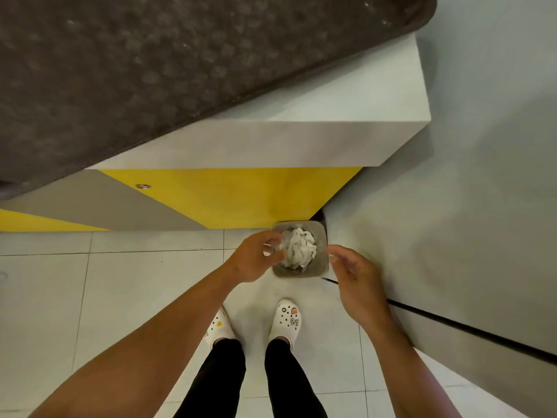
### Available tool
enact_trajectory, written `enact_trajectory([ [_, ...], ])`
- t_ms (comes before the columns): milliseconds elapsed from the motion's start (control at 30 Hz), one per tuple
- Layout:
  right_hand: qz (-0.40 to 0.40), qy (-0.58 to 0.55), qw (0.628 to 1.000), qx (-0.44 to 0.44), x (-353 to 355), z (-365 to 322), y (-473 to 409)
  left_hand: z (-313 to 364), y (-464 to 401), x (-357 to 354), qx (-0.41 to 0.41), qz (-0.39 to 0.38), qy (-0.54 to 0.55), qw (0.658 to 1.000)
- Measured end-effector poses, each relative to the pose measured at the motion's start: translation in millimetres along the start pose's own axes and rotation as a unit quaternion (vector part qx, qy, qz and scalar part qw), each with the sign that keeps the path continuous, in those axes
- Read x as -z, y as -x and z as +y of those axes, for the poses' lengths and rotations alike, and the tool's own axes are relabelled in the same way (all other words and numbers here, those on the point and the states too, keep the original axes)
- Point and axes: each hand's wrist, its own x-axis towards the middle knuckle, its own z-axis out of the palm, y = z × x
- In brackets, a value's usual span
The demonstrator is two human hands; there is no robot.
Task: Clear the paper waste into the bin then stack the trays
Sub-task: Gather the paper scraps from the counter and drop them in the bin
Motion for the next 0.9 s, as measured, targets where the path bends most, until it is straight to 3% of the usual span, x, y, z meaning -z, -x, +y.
enact_trajectory([
  [400,-0.158,0.146,0.975,0.06,25,-189,79,133,188,104,-0.106,0.071,0.027,0.991],
  [733,-0.172,0.212,0.936,0.221,-28,-349,150,170,331,215,-0.172,0.188,0.014,0.967],
  [900,-0.175,0.165,0.931,0.274,-86,-405,170,158,379,274,-0.184,0.25,-0.002,0.951],
])
